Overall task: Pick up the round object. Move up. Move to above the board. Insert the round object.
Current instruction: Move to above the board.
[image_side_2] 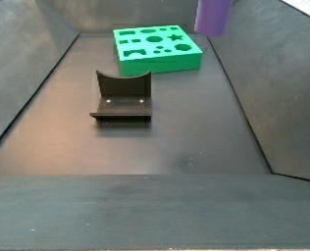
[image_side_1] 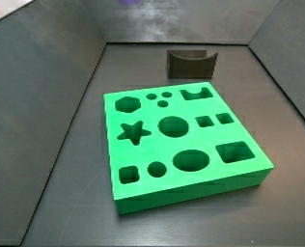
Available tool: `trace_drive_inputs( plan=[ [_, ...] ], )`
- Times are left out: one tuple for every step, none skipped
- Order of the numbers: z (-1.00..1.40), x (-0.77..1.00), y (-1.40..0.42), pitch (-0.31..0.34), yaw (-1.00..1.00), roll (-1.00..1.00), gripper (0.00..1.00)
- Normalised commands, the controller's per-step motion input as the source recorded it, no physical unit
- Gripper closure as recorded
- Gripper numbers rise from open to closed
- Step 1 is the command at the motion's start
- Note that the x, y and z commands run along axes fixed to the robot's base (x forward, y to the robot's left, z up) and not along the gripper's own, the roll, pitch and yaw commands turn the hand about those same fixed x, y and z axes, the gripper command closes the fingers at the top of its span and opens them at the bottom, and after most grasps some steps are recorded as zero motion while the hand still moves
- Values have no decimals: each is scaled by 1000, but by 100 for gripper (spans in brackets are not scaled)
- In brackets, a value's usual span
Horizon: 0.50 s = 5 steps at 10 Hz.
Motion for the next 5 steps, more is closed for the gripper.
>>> trace_drive_inputs(
  plan=[
    [289,219,-1000,344,-427,-40,100],
    [258,223,-1000,333,-409,-38,100],
    [270,232,-1000,307,-266,-44,100],
    [269,243,-1000,229,-126,-84,100],
    [266,249,-1000,179,-47,-53,100]
  ],
)
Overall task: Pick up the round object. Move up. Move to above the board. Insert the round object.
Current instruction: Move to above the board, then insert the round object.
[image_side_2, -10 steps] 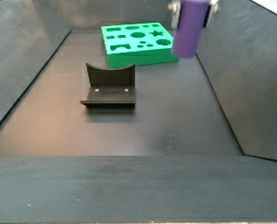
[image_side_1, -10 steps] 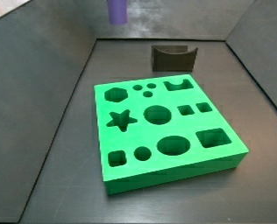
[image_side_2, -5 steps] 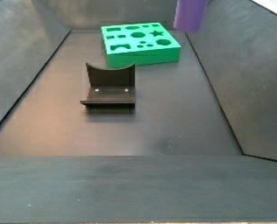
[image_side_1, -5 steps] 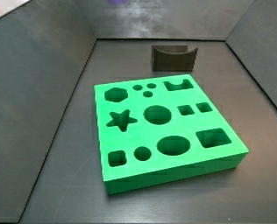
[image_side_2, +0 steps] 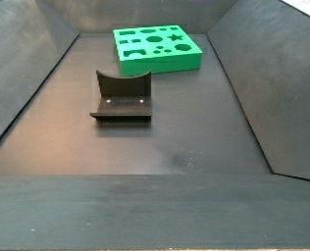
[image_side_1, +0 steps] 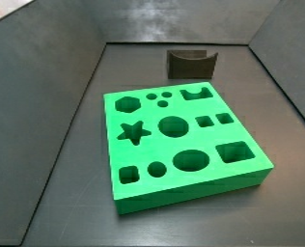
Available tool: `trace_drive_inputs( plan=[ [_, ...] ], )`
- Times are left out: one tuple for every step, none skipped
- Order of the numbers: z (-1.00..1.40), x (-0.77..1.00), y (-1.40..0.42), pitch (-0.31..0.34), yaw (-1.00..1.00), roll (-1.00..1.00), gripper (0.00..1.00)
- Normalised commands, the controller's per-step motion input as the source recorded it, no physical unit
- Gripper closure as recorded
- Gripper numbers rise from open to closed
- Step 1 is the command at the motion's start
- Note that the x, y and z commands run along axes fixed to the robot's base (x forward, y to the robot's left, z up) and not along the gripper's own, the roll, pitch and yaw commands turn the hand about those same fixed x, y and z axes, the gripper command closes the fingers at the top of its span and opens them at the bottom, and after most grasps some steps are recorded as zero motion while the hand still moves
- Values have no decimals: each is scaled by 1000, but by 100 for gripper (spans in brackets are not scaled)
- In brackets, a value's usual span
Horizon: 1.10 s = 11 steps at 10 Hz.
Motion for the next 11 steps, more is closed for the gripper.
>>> trace_drive_inputs(
  plan=[
    [268,253,-1000,149,-23,-25,100],
    [272,259,-1000,130,-15,-33,100],
    [271,271,-1000,118,-2,-8,100],
    [273,283,-1000,120,9,2,100],
    [278,308,-1000,125,3,-5,100],
    [281,315,-1000,122,5,-4,100],
    [267,317,-934,122,8,9,100],
    [171,226,-575,116,10,12,100],
    [106,161,-346,108,6,18,100],
    [80,126,-242,94,6,19,100],
    [0,0,0,0,0,6,100]
  ],
)
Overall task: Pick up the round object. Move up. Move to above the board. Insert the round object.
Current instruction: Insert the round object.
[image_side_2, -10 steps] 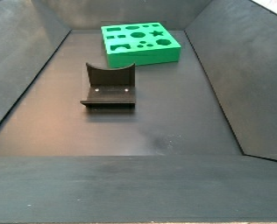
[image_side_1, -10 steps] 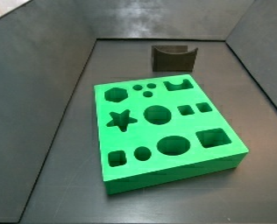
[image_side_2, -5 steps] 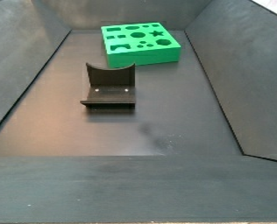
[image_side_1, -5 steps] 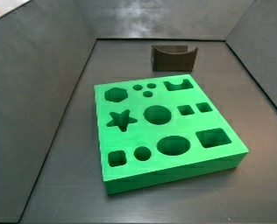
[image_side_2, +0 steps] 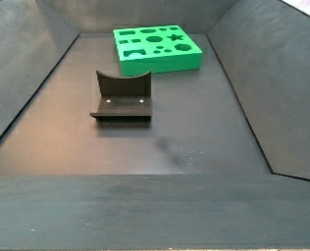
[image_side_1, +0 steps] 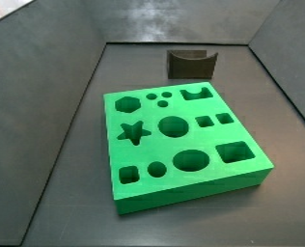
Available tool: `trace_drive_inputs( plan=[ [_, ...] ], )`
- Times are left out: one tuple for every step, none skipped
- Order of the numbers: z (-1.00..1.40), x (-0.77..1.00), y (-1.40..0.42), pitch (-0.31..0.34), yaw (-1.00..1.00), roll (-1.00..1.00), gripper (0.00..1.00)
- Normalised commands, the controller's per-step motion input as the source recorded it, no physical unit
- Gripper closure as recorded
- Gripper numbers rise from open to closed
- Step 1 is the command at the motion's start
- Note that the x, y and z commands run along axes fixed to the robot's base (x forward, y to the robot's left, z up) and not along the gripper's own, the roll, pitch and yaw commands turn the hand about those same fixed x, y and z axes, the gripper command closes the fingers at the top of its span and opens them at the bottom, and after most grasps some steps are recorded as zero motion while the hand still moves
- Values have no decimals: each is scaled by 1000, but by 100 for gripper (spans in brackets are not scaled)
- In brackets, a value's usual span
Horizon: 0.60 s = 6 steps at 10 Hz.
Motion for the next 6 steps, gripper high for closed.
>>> trace_drive_inputs(
  plan=[
    [-6,0,20,0,0,0,100],
    [-83,0,0,0,0,11,100],
    [-171,20,0,-3,0,6,100],
    [-206,60,0,-14,0,11,100],
    [-206,51,0,-20,0,16,100],
    [-214,63,0,-20,0,24,100]
  ],
)
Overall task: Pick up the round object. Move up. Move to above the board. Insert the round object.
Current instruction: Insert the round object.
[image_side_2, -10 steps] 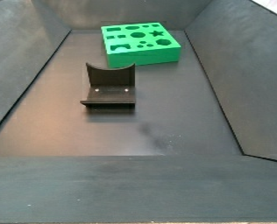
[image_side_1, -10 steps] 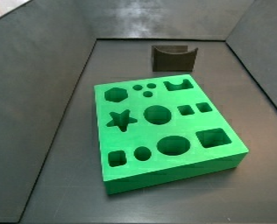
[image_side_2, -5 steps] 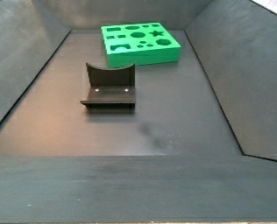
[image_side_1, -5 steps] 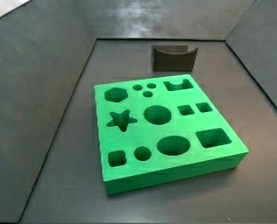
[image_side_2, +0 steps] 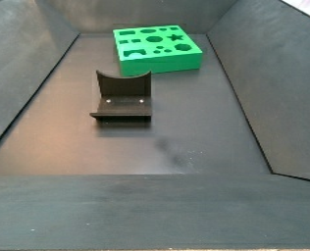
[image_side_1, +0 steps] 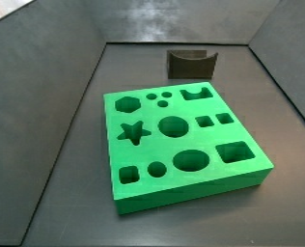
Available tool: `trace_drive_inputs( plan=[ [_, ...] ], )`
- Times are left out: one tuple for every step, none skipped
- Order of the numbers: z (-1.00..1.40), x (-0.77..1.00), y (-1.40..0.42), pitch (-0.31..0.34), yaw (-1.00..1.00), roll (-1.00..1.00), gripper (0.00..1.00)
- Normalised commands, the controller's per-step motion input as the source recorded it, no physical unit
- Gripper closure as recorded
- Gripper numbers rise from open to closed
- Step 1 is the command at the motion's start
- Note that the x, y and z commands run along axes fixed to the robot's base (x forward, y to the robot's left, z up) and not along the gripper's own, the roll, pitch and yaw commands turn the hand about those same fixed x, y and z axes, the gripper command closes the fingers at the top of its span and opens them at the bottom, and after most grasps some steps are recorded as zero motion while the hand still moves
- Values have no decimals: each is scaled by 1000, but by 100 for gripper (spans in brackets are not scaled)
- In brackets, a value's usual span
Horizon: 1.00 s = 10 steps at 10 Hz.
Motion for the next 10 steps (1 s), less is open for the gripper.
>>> trace_drive_inputs(
  plan=[
    [-217,46,0,-31,0,16,100],
    [-226,63,0,-31,0,17,100],
    [-220,60,0,-29,0,17,100],
    [-200,54,0,-27,0,10,100],
    [-166,31,0,-19,0,1,100],
    [-180,40,0,-19,0,1,100],
    [-194,57,0,-20,0,4,100],
    [-234,69,0,-30,0,11,100],
    [-274,94,0,-49,0,13,100],
    [-317,151,0,-49,0,13,100]
  ],
)
